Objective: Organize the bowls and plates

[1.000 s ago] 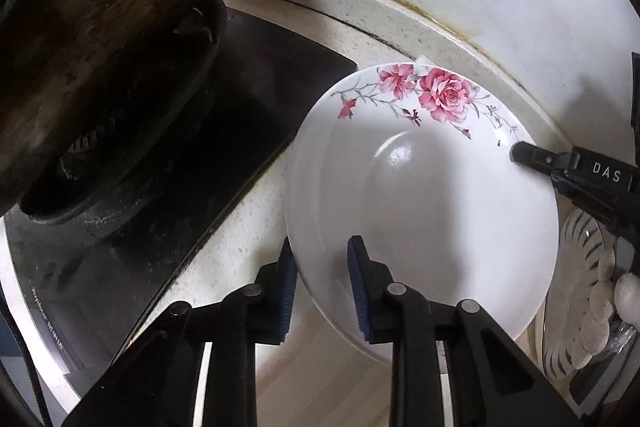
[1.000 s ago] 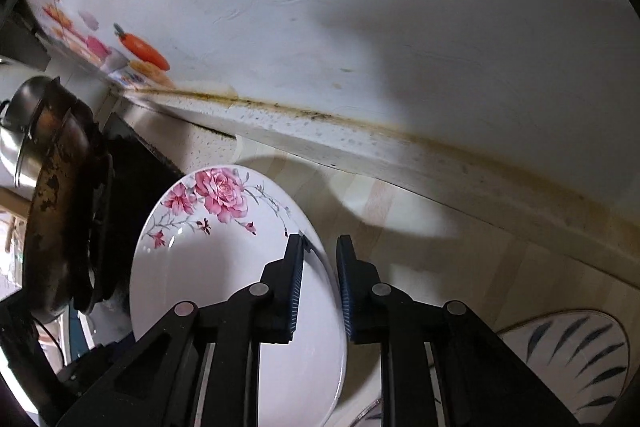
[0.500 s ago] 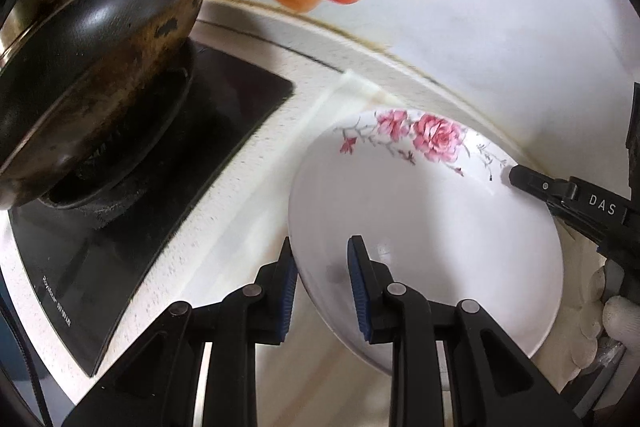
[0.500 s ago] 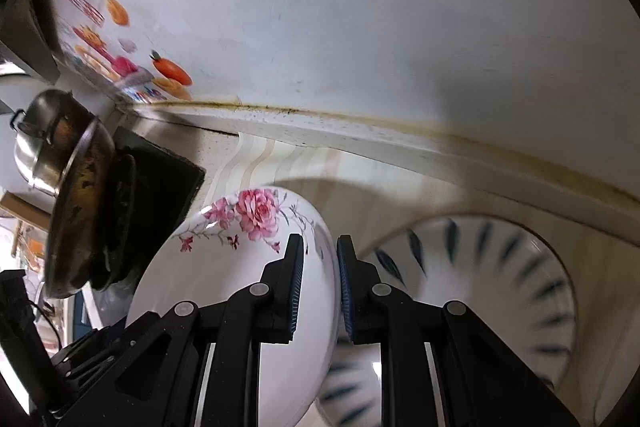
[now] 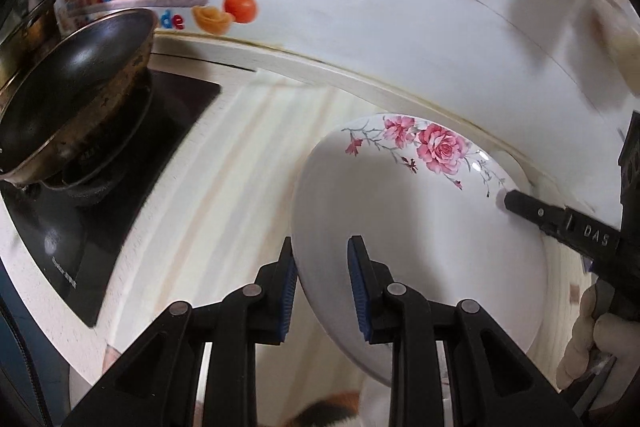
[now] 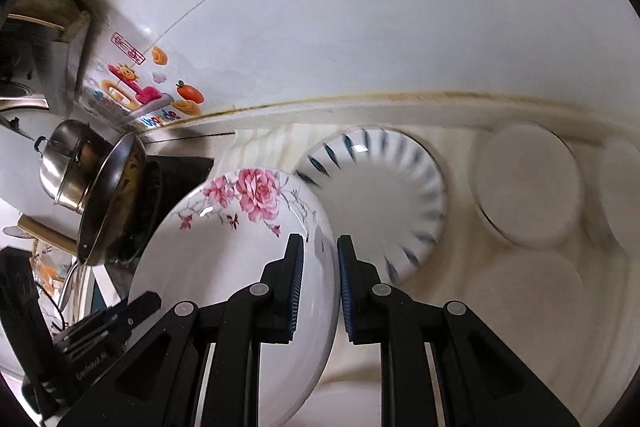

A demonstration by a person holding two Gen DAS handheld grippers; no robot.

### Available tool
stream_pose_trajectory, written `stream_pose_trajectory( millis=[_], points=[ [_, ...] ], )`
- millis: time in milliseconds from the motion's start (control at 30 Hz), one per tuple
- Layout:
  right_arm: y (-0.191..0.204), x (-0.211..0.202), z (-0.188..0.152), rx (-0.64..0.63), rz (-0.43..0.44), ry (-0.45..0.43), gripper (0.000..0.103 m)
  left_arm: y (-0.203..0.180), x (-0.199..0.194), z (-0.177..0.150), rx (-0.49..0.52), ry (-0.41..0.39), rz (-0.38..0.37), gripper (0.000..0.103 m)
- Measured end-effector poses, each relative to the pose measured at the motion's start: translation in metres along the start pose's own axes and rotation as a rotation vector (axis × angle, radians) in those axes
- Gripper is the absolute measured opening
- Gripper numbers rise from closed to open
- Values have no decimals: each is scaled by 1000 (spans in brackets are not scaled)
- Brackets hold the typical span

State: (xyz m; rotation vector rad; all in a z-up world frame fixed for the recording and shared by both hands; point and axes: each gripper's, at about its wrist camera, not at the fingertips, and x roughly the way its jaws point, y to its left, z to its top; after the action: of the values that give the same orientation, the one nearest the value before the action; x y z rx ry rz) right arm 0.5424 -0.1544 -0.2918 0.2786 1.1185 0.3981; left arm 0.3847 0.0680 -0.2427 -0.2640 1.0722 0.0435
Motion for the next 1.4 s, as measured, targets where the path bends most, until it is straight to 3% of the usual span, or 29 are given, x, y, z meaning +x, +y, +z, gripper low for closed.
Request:
stream_pose_trajectory(
  millis=[333, 667, 833, 1133, 1400],
  points=[
    [-47, -61, -101, 89, -58, 16, 19, -32, -3, -57, 120, 91, -61, 22],
    [-85, -59, -178, 166, -104, 87, 19, -50, 27, -109, 216, 213, -35, 22],
    [-99, -51, -195, 196, -111, 111, 19, -55, 43, -122, 265, 257, -5, 22],
    [-106, -43, -194, 194, -128, 126, 19, -63, 56, -137, 305, 296, 36, 22],
    [-109, -34, -198, 197, -122, 144, 19, -60, 62, -139, 278, 322, 50, 22]
  ],
)
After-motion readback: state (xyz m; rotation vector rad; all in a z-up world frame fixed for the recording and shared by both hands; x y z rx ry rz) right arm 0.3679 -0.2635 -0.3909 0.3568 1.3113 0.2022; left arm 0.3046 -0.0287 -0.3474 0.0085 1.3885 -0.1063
